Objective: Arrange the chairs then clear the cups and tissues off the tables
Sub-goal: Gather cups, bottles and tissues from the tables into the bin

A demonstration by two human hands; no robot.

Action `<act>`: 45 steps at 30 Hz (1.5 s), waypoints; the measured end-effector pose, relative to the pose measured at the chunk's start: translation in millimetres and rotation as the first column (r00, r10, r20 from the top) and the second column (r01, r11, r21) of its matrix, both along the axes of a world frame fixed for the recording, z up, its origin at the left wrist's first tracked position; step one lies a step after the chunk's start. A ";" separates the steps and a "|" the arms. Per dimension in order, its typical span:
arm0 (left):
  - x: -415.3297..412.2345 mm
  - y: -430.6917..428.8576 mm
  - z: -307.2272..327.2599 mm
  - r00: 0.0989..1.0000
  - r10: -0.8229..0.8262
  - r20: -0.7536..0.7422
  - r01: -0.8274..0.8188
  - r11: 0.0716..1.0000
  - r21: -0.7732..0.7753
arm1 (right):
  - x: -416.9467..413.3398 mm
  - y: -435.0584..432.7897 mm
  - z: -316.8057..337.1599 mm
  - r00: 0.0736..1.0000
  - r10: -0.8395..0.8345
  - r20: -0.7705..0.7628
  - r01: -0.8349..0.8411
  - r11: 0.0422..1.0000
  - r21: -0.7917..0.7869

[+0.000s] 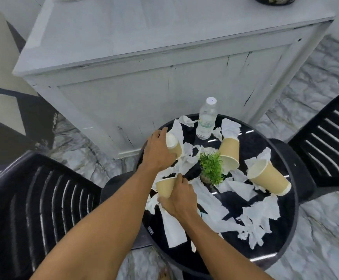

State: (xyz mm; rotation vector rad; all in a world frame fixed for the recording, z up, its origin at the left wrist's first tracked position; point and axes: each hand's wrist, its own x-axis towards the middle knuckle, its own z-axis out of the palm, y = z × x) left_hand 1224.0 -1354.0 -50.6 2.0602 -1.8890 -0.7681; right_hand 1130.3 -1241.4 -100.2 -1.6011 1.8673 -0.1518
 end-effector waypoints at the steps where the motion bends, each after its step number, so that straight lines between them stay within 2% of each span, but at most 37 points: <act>1: -2.6 -4.9 -4.0 1.000 0.000 0.009 0.000 1.000 0.000 | -0.6 -1.9 -1.6 1.000 0.001 0.012 -0.001 1.000 0.006; 9: -4.1 -16.2 -13.2 0.999 0.012 -0.051 -0.015 0.999 -0.044 | -3.3 -14.0 3.5 0.998 0.022 0.061 -0.022 1.000 -0.004; 15: 36.1 15.1 16.8 0.963 0.178 -0.203 -0.220 0.952 -0.211 | 11.7 -12.6 31.1 0.989 -0.022 0.147 0.030 0.998 -0.054; 21: 116.7 98.7 58.8 0.894 0.337 -0.294 -0.440 0.779 -0.447 | 65.4 0.0 77.5 0.969 -0.039 0.243 0.092 0.973 -0.210; 25: 180.9 187.0 88.2 0.831 0.406 -0.380 -0.555 0.566 -0.610 | 136.1 29.3 113.8 0.936 0.009 0.353 0.091 0.960 -0.265; 28: 231.4 265.6 100.3 0.747 0.495 -0.443 -0.645 0.380 -0.664 | 202.1 70.5 137.8 0.900 0.086 0.428 0.060 0.947 -0.315; 34: 323.7 430.7 93.6 0.538 0.719 -0.440 -0.740 0.154 -0.655 | 334.2 189.2 149.7 0.801 0.330 0.499 -0.180 0.928 -0.325; 38: 357.7 541.0 76.4 0.335 0.842 -0.422 -0.783 -0.001 -0.622 | 402.2 278.3 138.7 0.700 0.471 0.536 -0.390 0.882 -0.267; 45: 373.7 683.9 35.0 -0.073 0.921 -0.383 -0.798 -0.284 -0.531 | 478.5 401.6 99.5 0.568 0.673 0.473 -0.711 0.691 -0.129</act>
